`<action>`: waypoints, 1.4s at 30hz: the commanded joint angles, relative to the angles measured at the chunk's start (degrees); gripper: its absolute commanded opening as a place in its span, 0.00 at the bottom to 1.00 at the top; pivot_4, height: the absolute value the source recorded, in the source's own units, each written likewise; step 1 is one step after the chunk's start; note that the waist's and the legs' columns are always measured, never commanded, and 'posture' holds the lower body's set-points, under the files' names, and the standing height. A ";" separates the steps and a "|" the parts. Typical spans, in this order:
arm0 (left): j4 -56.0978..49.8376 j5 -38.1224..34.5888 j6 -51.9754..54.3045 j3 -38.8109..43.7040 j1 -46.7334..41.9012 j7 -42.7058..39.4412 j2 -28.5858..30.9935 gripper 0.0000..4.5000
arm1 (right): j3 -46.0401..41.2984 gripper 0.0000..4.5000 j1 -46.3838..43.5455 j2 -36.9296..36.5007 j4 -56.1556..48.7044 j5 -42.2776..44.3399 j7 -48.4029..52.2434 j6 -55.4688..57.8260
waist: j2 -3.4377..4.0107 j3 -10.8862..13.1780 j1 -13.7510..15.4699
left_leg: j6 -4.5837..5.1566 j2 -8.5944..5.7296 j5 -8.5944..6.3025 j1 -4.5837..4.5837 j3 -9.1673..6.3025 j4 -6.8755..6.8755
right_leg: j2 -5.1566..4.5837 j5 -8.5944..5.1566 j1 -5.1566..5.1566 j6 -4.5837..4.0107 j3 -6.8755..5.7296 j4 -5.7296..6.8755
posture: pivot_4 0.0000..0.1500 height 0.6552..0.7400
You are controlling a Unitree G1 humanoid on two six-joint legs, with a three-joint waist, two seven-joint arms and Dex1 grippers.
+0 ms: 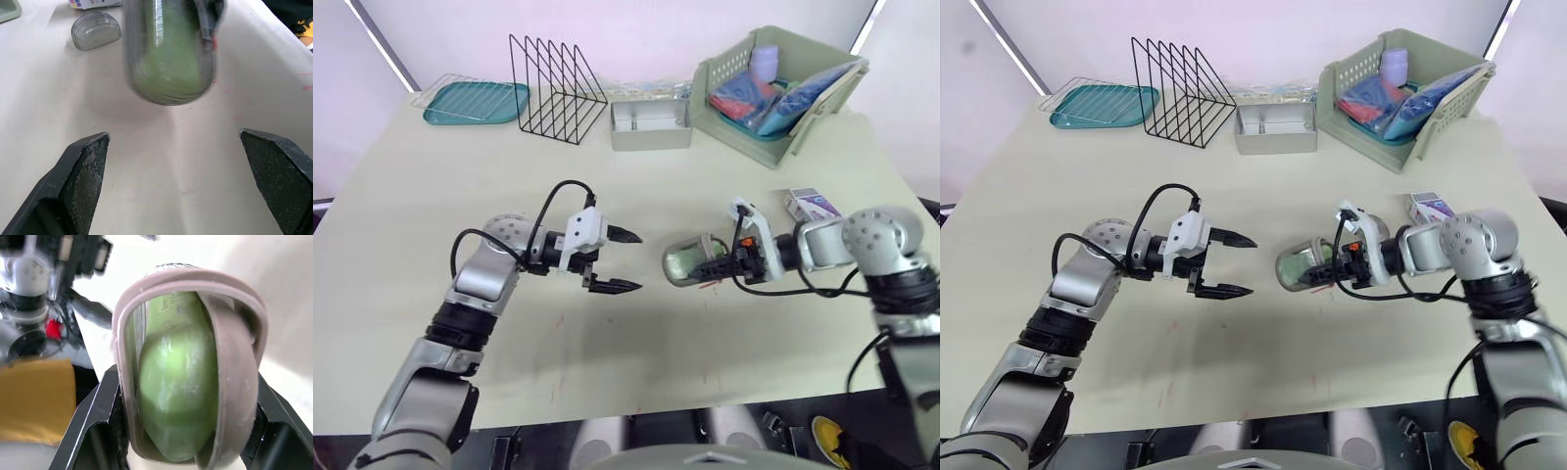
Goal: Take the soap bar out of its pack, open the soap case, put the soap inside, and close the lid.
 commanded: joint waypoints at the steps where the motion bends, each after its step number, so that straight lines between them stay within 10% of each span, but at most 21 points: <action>1: -2.09 0.10 -0.25 -0.34 0.55 1.01 -1.14 1.00 | 13.53 0.46 -8.10 -9.21 -7.83 -15.02 16.72 -17.00 | 0.00 0.00 -0.02 | 0.00 0.02 0.00 -0.01 -0.02 -0.03 | 0.01 -0.01 -0.01 0.01 -0.03 -0.03 | 1.00 1.00; 7: -2.82 0.27 0.56 -1.21 0.28 2.70 -3.91 1.00 | 29.98 0.46 -19.38 -11.89 -9.04 -38.17 29.34 -33.26 | -0.07 0.00 -0.14 | -0.01 0.14 0.00 -0.03 0.09 -0.06 | 0.04 -0.01 -0.06 0.01 -0.04 -0.10 | 1.00 1.00; 17: -4.71 1.19 1.73 -2.15 -0.07 7.16 -7.59 1.00 | 38.88 0.46 -23.79 -2.97 -10.13 -51.00 34.70 -31.83 | -0.07 0.00 0.30 | -0.03 0.04 0.01 -0.51 -0.14 0.28 | -0.02 0.01 -0.40 -0.02 -0.19 0.09 | 1.00 1.00; 42: -16.17 3.68 17.08 -6.08 3.37 24.89 -14.70 1.00 | 39.28 0.46 -20.02 1.87 -6.70 -58.65 36.27 -28.67 | -0.08 -0.04 0.16 | -0.04 -0.13 0.01 -0.69 -0.66 0.83 | -0.12 0.01 -0.41 -0.03 -0.48 0.53 | 1.00 1.00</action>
